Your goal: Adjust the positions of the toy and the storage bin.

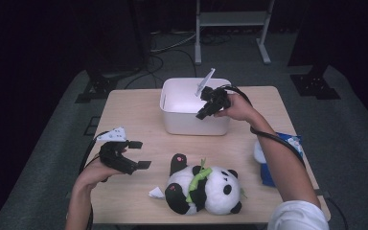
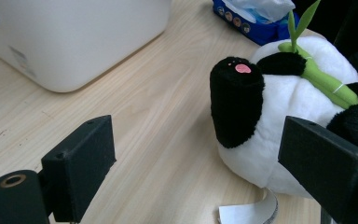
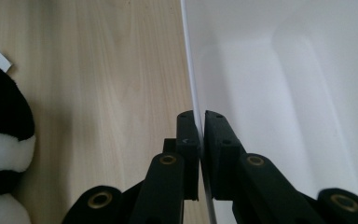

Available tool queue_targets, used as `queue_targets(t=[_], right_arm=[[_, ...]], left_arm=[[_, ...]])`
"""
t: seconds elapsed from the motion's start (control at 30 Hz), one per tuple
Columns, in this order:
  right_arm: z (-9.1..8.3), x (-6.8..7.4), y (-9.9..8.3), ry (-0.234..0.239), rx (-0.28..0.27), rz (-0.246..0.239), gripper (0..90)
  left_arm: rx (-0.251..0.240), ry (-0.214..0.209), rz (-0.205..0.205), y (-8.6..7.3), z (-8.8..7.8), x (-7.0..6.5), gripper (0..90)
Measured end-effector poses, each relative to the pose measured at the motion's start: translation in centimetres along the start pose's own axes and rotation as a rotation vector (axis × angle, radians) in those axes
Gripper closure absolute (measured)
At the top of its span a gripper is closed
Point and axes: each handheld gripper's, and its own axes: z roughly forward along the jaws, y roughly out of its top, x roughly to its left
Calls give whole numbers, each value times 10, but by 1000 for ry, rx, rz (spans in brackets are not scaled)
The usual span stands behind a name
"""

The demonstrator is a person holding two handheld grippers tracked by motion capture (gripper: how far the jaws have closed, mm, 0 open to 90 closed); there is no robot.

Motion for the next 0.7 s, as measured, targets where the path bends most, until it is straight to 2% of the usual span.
queue_targets(t=[0.3, 0.7], right_arm=[[-6, 12, -12, 6, -3, 1, 838], [-12, 30, -22, 17, -6, -10, 843]], left_arm=[[6, -2, 3, -1, 1, 1, 95], [23, 11, -24, -9, 3, 7, 95]])
